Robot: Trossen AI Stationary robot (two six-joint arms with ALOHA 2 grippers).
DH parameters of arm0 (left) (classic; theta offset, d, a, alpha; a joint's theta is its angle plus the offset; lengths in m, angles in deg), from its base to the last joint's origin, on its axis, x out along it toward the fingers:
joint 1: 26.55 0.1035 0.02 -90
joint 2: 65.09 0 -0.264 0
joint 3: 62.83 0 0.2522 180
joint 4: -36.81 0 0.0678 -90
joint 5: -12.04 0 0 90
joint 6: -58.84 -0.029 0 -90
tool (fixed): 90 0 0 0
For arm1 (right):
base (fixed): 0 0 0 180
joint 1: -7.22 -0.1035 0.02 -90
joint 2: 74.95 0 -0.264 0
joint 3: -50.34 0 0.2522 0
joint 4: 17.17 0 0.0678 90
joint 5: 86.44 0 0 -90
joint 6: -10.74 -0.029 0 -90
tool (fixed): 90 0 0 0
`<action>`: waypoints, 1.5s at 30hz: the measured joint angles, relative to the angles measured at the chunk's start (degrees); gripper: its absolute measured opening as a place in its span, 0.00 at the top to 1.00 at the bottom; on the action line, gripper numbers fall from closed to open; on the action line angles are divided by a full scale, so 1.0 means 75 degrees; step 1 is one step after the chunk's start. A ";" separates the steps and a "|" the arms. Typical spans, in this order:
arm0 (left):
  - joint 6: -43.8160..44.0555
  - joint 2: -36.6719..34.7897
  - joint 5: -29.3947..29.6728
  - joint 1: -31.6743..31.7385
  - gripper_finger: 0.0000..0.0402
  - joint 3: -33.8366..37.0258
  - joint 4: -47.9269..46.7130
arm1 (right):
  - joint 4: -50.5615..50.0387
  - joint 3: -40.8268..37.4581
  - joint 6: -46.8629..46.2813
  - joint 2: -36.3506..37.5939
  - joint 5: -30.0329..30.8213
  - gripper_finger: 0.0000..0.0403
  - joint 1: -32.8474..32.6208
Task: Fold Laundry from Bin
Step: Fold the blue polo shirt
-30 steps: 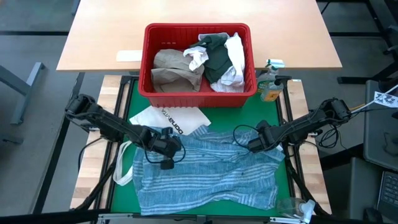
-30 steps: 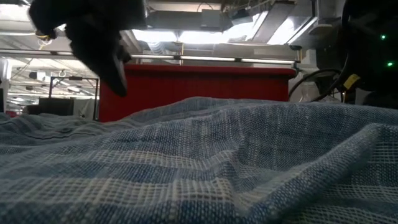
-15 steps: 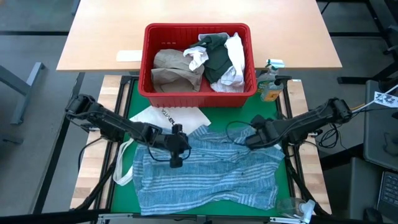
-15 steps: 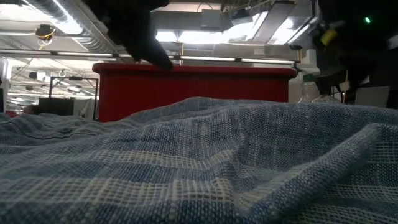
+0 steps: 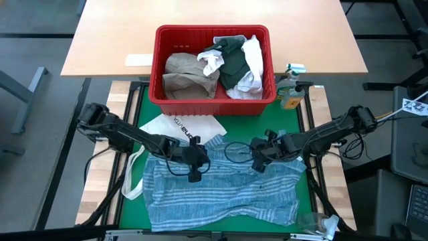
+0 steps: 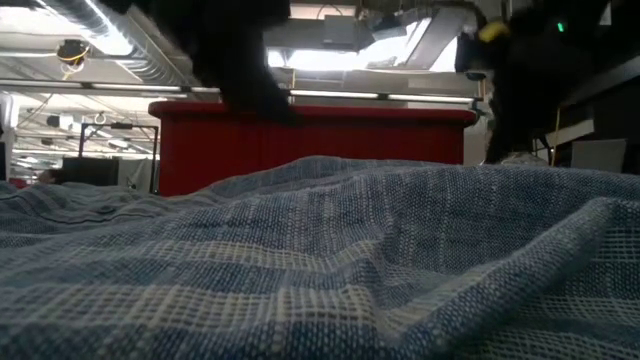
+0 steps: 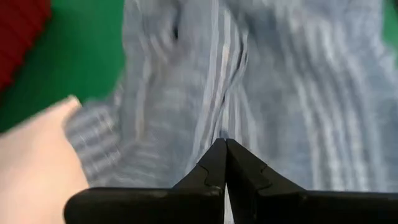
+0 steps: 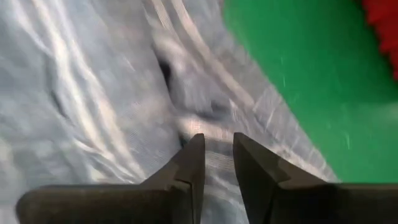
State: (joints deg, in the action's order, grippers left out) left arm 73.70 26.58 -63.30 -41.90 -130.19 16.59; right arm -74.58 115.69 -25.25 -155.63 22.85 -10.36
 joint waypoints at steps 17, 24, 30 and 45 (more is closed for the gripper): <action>-0.0096 0.1909 -0.0254 0.0079 1.00 -0.0026 0.0067 | 0.2079 -0.2578 -0.0396 -0.0248 0.0245 0.79 0.1561; -0.0344 0.1743 -0.0184 0.0082 1.00 0.0002 -0.0087 | 0.2149 -0.2574 -0.0133 -0.0278 0.1099 0.79 0.2438; -0.0306 0.1205 -0.0106 0.0082 1.00 0.0023 -0.0227 | 0.2059 -0.2244 -0.0127 -0.0284 0.1256 0.79 0.2669; 0.2251 -0.0687 -0.2482 -0.0916 1.00 0.0009 -0.2563 | -0.0236 -0.0767 0.0074 -0.0274 0.1291 0.79 0.2640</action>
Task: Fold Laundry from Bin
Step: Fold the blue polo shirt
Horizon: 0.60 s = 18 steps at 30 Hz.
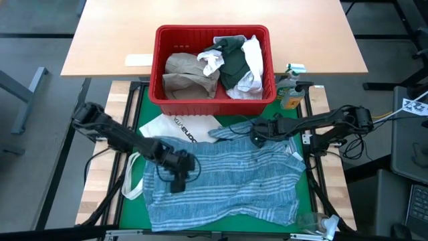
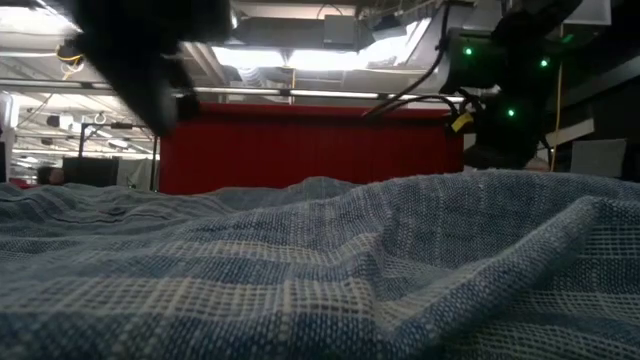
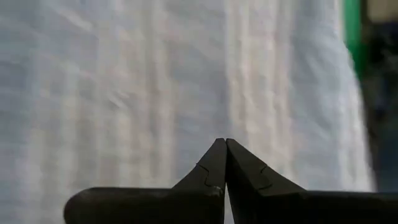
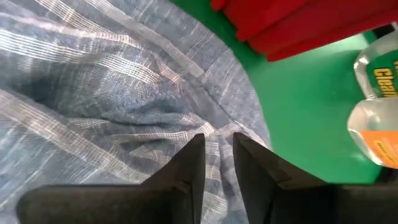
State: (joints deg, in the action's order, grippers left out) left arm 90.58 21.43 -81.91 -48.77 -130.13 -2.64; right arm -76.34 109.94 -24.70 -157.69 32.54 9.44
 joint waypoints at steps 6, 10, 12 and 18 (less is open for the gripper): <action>0.0785 0.0073 -0.0115 -0.1053 1.00 0.0014 -0.0248 | -0.0096 0.0306 0.0253 0.0002 0.0057 0.79 -0.0211; 0.1586 0.0070 0.0079 -0.1626 1.00 0.0272 -0.0480 | -0.0104 0.0445 0.0332 0.0002 0.0046 0.79 -0.0628; 0.2006 0.0070 0.0090 -0.1863 1.00 0.0425 -0.0605 | -0.0101 0.0505 0.0329 0.0002 0.0038 0.79 -0.0869; 0.3148 0.0068 0.0331 -0.2290 1.00 0.1029 -0.1122 | -0.0027 0.0540 0.0325 0.0005 -0.0624 0.79 -0.1738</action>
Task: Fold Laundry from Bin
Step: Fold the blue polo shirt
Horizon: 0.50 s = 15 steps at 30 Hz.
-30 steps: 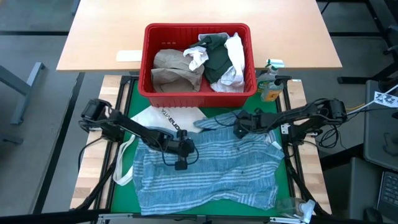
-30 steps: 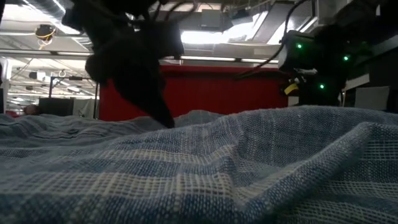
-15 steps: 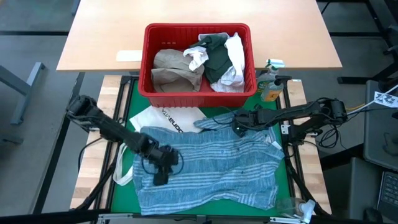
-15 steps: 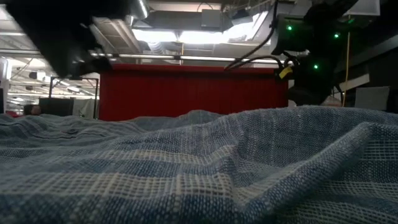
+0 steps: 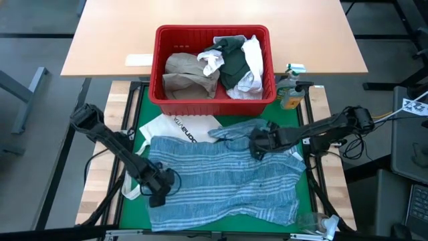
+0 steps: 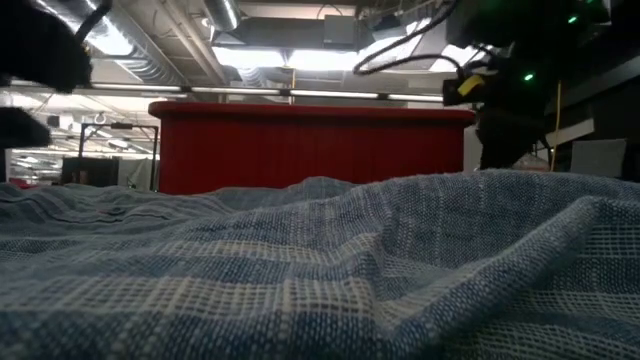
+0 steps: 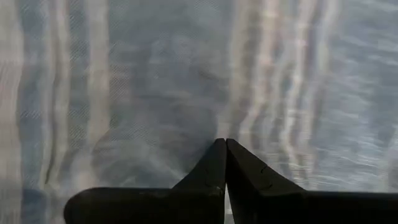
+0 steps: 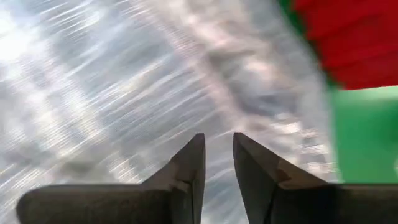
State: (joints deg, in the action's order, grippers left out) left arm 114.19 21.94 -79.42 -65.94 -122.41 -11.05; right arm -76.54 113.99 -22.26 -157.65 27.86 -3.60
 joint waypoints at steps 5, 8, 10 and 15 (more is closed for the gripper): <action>0.0725 -0.0004 0.0009 -0.0126 1.00 0.0515 -0.0009 | 0.0144 0.0000 -0.0007 0.0000 -0.0772 0.79 -0.0847; 0.0795 -0.0019 -0.0162 -0.0146 1.00 0.0565 0.0002 | 0.0149 0.0000 -0.0013 0.0003 -0.1185 0.79 -0.1356; 0.0798 -0.0030 -0.0263 -0.0149 1.00 0.0523 -0.0095 | 0.0154 0.0000 -0.0016 0.0003 -0.1519 0.79 -0.1680; 0.0764 -0.0028 -0.0314 -0.0152 1.00 0.0074 -0.0327 | 0.0382 0.0000 -0.0280 0.0003 -0.2397 0.79 -0.2413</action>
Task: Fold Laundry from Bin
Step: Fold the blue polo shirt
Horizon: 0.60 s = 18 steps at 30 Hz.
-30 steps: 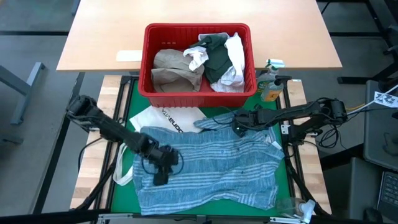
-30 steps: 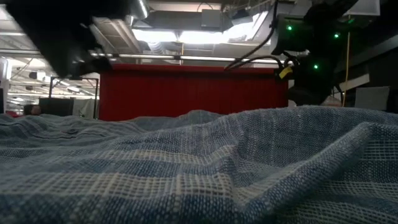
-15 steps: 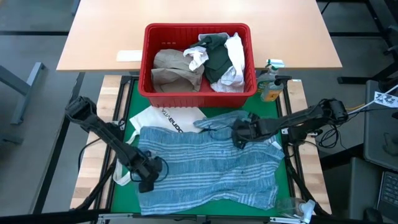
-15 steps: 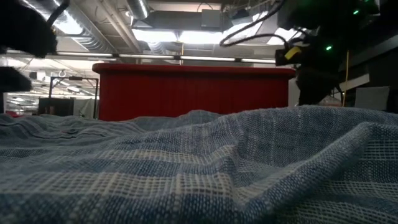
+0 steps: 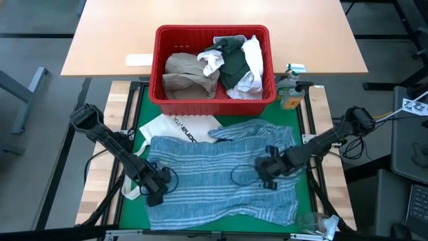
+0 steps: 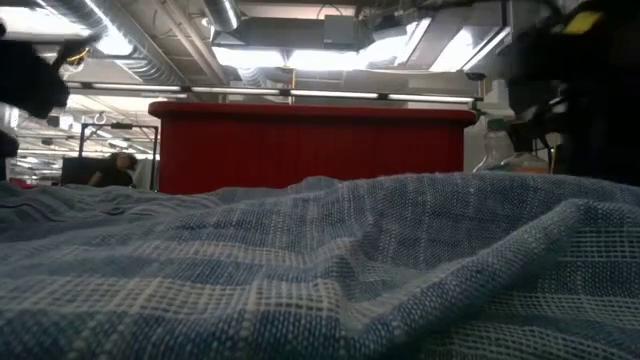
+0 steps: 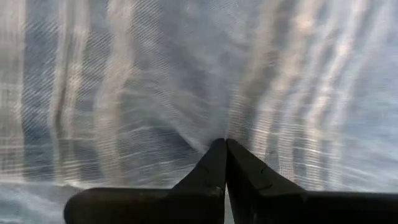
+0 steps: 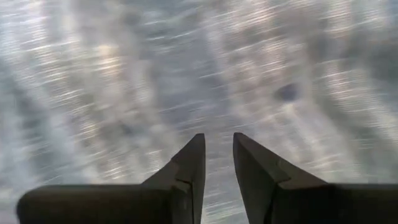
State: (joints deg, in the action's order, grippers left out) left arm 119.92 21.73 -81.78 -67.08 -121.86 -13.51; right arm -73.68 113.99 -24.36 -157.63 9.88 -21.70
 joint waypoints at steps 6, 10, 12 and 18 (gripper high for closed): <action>-0.0009 0.0000 0.0185 0.0000 1.00 -0.0516 0.0526 | 0.0625 0.0000 -0.0927 0.0000 -0.1207 0.79 -0.0608; -0.0005 0.0000 0.0292 0.0000 1.00 -0.0532 0.1682 | 0.1164 0.0000 -0.1423 0.0000 -0.1908 0.79 -0.0906; -0.0006 0.0000 0.0485 0.0000 1.00 -0.0532 0.2181 | 0.1362 0.0000 -0.1715 0.0000 -0.1966 0.79 -0.1064; 0.0009 0.0000 0.0895 0.0029 1.00 -0.0532 0.3202 | 0.1619 0.0000 -0.1990 0.0000 -0.2273 0.79 -0.1202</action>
State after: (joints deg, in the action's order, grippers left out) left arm 119.99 21.73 -75.07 -66.86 -125.84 10.51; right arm -61.54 113.99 -39.29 -157.63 -7.16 -30.71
